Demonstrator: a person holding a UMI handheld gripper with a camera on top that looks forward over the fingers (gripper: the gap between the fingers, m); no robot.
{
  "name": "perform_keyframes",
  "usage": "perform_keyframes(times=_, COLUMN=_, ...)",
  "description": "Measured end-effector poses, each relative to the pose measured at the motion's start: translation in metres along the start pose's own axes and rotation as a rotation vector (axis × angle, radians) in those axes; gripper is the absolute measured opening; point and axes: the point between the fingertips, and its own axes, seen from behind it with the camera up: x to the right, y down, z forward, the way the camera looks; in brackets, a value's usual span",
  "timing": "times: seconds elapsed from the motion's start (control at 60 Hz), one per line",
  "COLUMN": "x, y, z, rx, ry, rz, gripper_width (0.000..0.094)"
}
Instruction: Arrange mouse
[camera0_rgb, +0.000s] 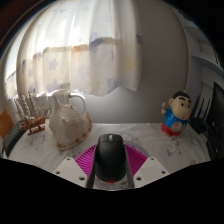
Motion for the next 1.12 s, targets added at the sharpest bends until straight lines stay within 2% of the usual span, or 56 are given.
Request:
perform_keyframes(times=0.117, x=0.023, y=0.067, z=0.051, rx=-0.107, ry=-0.002, rz=0.006, gripper_width=0.0468)
perform_keyframes(times=0.167, x=0.031, y=0.087, z=0.062, rx=-0.153, ry=0.005, rz=0.007, gripper_width=0.05)
perform_keyframes(times=0.217, x=0.03, y=0.083, z=0.065, rx=-0.125, ry=-0.007, rz=0.031, gripper_width=0.0546)
perform_keyframes(times=0.25, x=0.033, y=0.085, z=0.061, rx=-0.151, ry=-0.002, rz=0.034, gripper_width=0.0654)
perform_keyframes(times=0.283, x=0.036, y=0.083, z=0.054, rx=-0.171, ry=0.012, rz=0.042, gripper_width=0.0822)
perform_keyframes(times=0.3, x=0.037, y=0.079, z=0.05, rx=-0.173, ry=0.015, rz=0.048, gripper_width=0.0871)
perform_keyframes(times=0.333, x=0.039, y=0.071, z=0.038, rx=-0.178, ry=0.023, rz=0.057, gripper_width=0.0828)
perform_keyframes(times=0.55, x=0.009, y=0.027, z=-0.111, rx=-0.265, ry=-0.002, rz=0.04, gripper_width=0.085)
perform_keyframes(times=0.667, x=0.004, y=0.031, z=-0.18, rx=-0.304, ry=0.012, rz=-0.006, gripper_width=0.0858)
perform_keyframes(times=0.75, x=-0.005, y=0.037, z=-0.214, rx=-0.317, ry=-0.024, rz=-0.004, gripper_width=0.086)
perform_keyframes(times=0.883, x=-0.002, y=0.042, z=-0.242, rx=-0.321, ry=-0.032, rz=-0.023, gripper_width=0.0859)
perform_keyframes(times=1.117, x=-0.003, y=0.037, z=-0.247, rx=-0.292, ry=-0.03, rz=-0.011, gripper_width=0.086)
